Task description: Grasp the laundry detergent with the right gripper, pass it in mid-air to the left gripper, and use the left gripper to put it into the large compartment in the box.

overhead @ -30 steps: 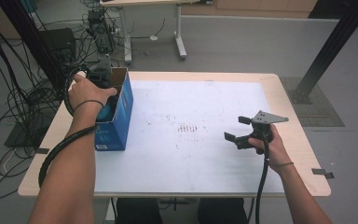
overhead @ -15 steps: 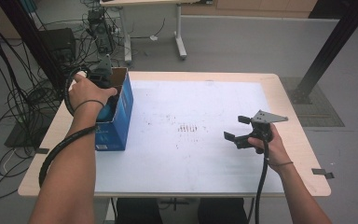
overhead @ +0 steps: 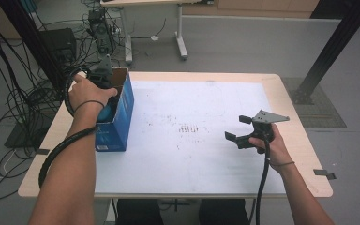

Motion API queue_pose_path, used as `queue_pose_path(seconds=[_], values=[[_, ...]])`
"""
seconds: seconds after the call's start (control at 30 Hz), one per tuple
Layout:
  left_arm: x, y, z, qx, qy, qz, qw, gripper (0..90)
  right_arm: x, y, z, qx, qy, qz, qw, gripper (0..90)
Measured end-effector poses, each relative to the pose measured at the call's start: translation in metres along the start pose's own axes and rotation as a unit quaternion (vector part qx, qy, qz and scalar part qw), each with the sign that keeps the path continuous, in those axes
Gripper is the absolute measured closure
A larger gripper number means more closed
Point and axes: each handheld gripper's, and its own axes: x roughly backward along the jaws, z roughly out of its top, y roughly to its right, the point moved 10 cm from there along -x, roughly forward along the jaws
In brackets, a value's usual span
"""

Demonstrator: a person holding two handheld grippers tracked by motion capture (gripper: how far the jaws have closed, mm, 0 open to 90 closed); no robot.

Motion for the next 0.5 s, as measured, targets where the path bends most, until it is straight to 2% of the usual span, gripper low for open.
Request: queue_pose_path(seconds=[0.5], values=[[0.0002,-0.0007,-0.0003,-0.002,0.001,0.000,1.0000,37.7,-0.0014,-0.0011,0.0001,-0.001,-0.001,0.002,1.0000,1.7]])
